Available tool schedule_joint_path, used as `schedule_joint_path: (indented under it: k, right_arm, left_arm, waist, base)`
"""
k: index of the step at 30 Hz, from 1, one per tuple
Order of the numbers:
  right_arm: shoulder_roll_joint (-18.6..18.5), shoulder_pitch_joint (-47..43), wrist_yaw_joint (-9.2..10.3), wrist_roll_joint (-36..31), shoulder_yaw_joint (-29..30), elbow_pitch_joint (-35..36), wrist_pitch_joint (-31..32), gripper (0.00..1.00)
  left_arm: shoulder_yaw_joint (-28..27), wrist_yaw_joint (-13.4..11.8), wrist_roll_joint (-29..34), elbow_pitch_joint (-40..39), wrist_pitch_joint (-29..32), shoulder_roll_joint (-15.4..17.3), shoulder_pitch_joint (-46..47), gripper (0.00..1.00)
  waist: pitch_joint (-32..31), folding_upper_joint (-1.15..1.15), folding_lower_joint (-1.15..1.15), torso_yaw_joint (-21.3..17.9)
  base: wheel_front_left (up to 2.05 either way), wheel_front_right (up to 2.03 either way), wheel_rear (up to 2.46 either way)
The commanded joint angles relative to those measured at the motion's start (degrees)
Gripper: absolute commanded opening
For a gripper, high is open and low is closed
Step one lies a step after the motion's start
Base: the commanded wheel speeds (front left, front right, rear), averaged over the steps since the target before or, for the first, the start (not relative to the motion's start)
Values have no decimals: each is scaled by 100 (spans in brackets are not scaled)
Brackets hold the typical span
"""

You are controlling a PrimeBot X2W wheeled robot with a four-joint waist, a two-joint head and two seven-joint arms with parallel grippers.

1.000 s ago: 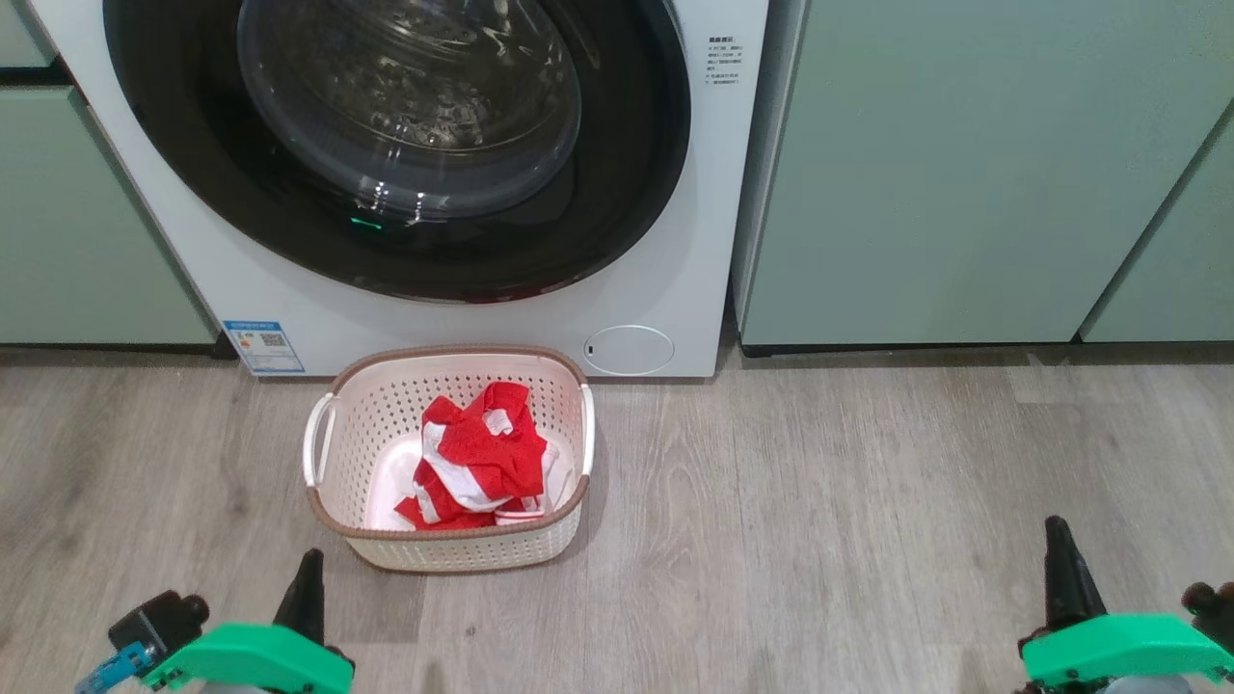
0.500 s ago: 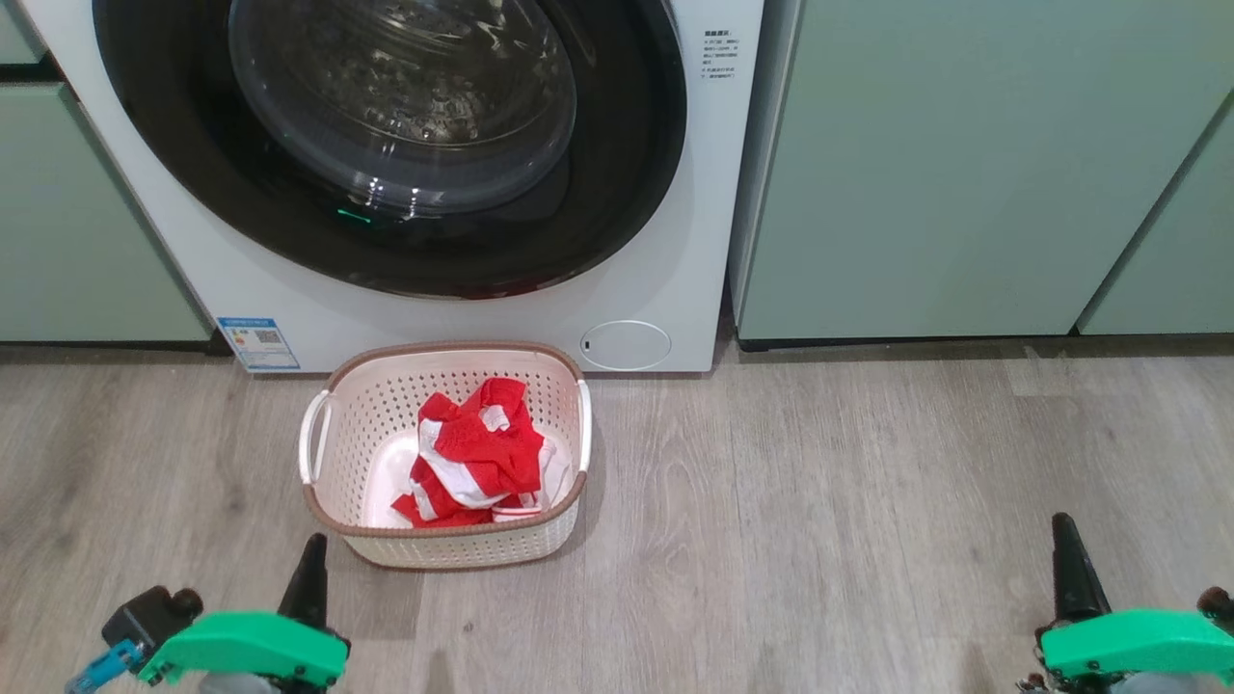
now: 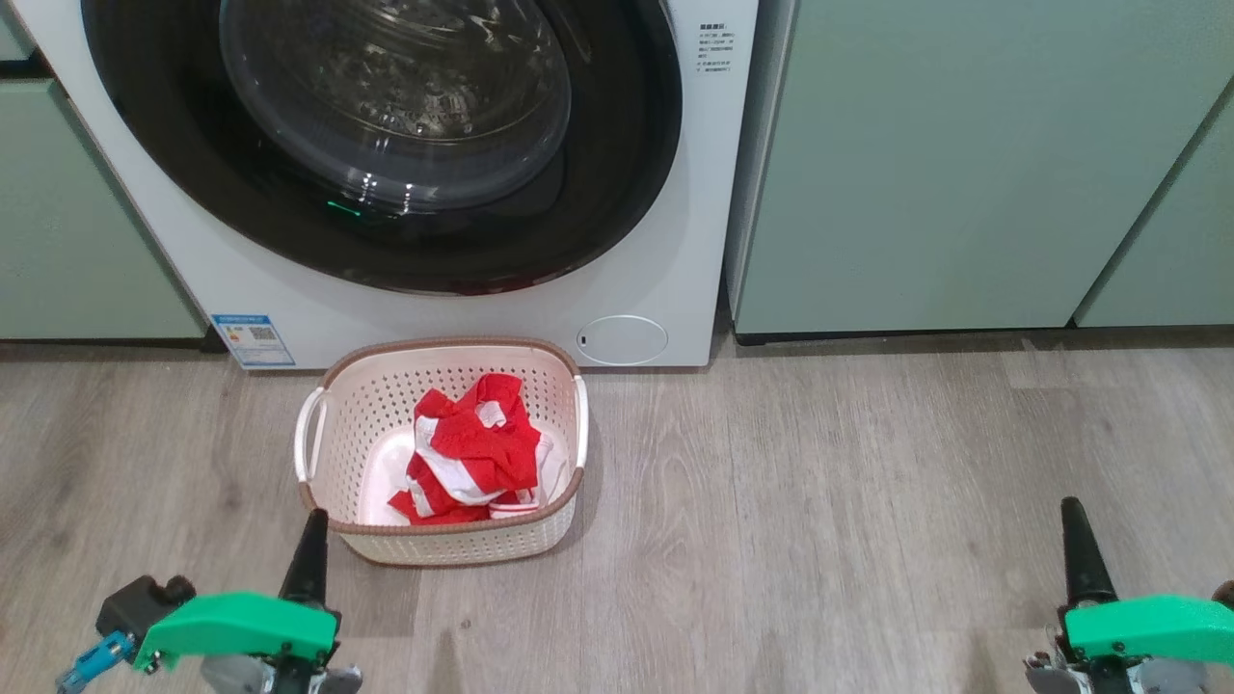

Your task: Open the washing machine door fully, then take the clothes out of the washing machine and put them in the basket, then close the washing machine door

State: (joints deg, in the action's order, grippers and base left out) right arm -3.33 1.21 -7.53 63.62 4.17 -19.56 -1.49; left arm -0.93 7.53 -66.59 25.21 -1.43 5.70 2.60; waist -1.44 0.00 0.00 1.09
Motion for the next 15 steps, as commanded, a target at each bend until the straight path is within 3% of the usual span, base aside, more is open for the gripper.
schedule_joint_path:
  k: [1,15]
  right_arm:
    - [3,283,2,192,-37,239,46,0]
    - [16,350,3,1025,48,337,282,0]
  left_arm:
    - [-163,-2,-168,-243,51,23,304,0]
    - [-288,-3,-915,-517,283,-72,321,0]
  waist:
    - [6,0,0,-5]
    - [55,0,0,-37]
  base:
    - [0,0,0]
    - [0,0,0]
